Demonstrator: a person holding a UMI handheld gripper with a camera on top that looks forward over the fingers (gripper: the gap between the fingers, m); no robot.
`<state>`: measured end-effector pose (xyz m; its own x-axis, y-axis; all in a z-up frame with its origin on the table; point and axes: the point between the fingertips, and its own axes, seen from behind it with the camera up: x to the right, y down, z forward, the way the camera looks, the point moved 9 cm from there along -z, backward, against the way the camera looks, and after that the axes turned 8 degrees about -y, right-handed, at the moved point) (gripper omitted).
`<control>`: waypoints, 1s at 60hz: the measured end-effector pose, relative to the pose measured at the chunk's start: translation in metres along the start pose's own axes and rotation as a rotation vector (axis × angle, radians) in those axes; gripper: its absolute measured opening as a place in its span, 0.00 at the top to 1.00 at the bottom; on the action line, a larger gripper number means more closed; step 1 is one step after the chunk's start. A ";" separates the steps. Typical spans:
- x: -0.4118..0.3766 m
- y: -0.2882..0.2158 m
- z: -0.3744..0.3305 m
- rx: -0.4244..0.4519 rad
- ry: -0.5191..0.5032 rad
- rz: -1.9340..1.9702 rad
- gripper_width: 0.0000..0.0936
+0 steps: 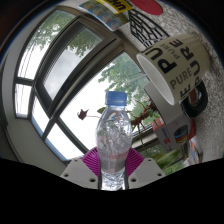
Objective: Pour water
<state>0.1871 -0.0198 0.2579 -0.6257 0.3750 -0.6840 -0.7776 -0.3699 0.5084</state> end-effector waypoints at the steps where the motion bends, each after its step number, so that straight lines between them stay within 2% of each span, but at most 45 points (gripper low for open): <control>1: -0.009 0.005 -0.001 -0.016 0.000 -0.027 0.69; 5: -0.028 0.012 0.014 -0.084 0.012 -0.209 0.69; 14: -0.105 0.028 0.038 -0.226 -0.062 -0.692 0.69; 24: -0.185 0.015 0.054 -0.240 -0.109 -1.425 0.69; 29: -0.210 -0.007 0.048 -0.237 -0.070 -1.738 0.69; 36: -0.190 -0.068 0.036 -0.263 0.103 -2.051 0.69; 38: -0.181 -0.090 0.029 -0.283 0.181 -2.105 0.69; 49: -0.091 -0.195 -0.031 -0.459 0.580 -2.183 0.69; 54: -0.054 -0.228 -0.053 -0.515 0.695 -2.166 0.69; 60: -0.022 -0.250 -0.075 -0.546 0.776 -2.122 0.69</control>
<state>0.3999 0.0010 0.1069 0.9830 0.1731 0.0609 0.0954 -0.1982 -0.9755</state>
